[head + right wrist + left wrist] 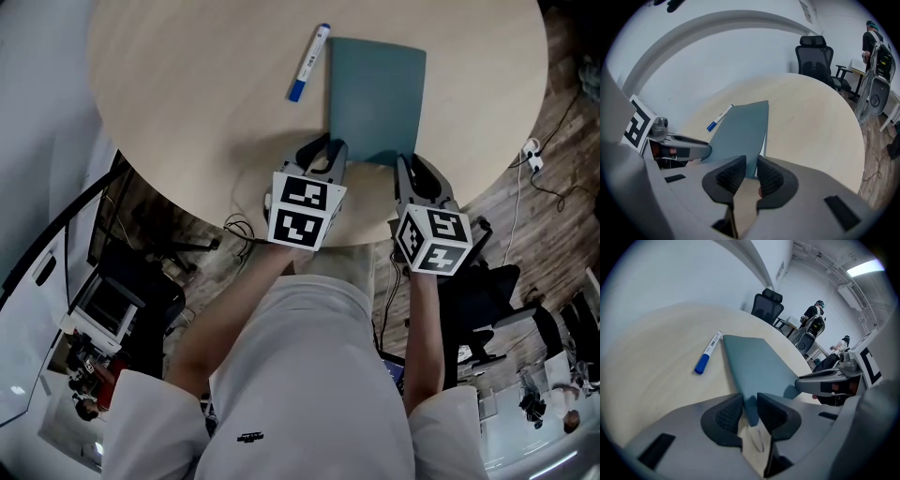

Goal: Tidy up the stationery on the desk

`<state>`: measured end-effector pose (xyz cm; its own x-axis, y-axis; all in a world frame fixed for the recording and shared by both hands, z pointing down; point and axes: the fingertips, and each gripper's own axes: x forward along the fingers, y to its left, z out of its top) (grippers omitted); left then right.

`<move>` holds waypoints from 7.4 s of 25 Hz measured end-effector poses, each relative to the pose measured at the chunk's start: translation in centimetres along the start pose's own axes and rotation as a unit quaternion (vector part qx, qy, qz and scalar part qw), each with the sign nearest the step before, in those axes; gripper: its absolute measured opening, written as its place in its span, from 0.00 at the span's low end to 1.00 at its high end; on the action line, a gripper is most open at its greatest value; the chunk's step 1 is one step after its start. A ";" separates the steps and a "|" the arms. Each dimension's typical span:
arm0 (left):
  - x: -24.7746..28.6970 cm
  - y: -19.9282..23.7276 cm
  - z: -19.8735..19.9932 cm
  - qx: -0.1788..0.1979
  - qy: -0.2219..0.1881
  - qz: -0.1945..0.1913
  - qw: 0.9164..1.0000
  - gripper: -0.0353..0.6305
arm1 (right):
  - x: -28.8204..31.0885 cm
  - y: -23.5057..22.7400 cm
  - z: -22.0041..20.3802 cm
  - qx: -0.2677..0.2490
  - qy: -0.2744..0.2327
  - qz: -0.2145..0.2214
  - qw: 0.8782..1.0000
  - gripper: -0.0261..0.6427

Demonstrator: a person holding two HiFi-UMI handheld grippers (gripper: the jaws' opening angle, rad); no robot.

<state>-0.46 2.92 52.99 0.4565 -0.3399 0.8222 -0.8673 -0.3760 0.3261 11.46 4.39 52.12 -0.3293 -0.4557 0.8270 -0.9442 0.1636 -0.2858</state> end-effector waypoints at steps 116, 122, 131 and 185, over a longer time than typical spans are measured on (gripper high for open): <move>-2.2 5.7 0.8 -0.121 -0.007 -0.035 0.992 0.19 | 0.2 11.1 3.5 -0.011 -0.065 0.090 0.994 0.16; -2.6 6.0 0.5 -0.112 -0.008 -0.039 0.993 0.24 | 0.2 11.6 2.9 -0.006 -0.063 0.090 0.994 0.16; -4.4 5.3 0.5 -0.096 -0.019 -0.028 0.995 0.25 | -1.6 11.1 3.3 -0.009 -0.076 0.082 0.994 0.16; -34.9 -6.9 5.3 0.165 -0.251 -0.104 0.948 0.08 | -26.0 25.1 6.3 -0.028 -0.294 -0.035 0.955 0.10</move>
<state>-9.37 12.84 19.55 0.7189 -0.5657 0.4040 -0.6775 -0.7003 0.2250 -3.73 14.88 20.41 -0.2277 -0.8772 0.4227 -0.9675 0.1549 -0.1996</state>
